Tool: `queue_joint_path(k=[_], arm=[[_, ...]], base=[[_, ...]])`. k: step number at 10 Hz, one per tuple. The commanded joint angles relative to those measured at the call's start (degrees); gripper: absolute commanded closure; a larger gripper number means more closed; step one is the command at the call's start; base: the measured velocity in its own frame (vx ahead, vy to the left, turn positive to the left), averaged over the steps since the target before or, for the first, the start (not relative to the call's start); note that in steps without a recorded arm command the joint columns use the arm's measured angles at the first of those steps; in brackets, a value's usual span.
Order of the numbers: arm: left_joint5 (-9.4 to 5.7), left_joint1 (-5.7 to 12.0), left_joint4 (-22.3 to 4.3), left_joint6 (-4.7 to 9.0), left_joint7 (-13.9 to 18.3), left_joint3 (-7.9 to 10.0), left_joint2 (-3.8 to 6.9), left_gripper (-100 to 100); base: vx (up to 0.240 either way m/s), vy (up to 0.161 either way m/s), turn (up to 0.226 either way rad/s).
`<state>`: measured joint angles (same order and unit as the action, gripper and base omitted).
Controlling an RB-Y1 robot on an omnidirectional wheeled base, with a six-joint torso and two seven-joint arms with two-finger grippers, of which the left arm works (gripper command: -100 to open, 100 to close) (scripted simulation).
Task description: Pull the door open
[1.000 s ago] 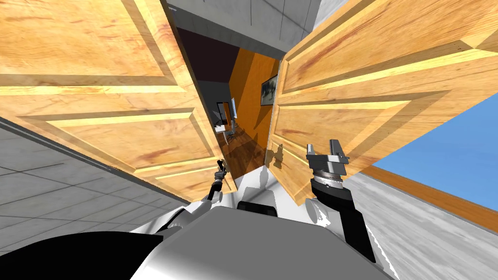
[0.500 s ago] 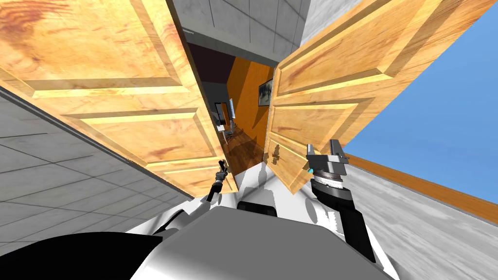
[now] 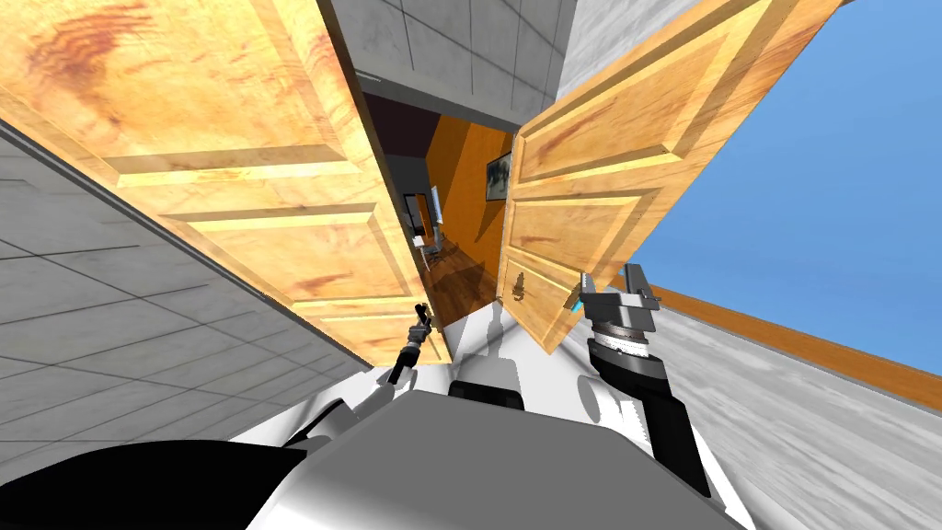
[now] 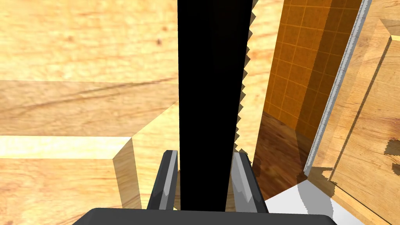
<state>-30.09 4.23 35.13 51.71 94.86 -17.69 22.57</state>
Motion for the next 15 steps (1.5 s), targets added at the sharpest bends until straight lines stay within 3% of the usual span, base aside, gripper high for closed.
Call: queue_joint_path(k=[1, 4, 5, 6, 12, 13, 14, 15], arm=[[0.9, -0.18, -0.2, 0.98, 1.6, -1.71, 0.62, 100], [1.99, -0.74, 0.5, 1.81, 3.5, -3.8, 1.84, 100], [1.78, -0.74, 0.4, 1.43, 3.0, -3.42, 1.56, 100], [2.54, -1.66, 0.4, 2.78, 4.6, -4.84, 2.61, 100], [4.52, -3.69, 0.7, 7.14, 9.0, -8.41, 6.04, 100], [4.77, -3.94, 0.7, 7.68, 9.5, -8.86, 6.47, 100], [4.67, -3.66, 0.3, 7.04, 9.1, -8.7, 6.03, 100], [5.09, -4.31, -0.2, 8.67, 10.1, -9.64, 6.71, 100]], base=[[-0.252, 0.058, -0.072], [-0.234, 0.062, -0.047], [-0.089, 0.026, -0.016], [-0.167, 0.016, -0.102], [-0.2, 0.067, -0.099], [-0.142, 0.057, -0.058], [-0.059, 0.022, -0.016], [-0.126, 0.042, -0.134]])
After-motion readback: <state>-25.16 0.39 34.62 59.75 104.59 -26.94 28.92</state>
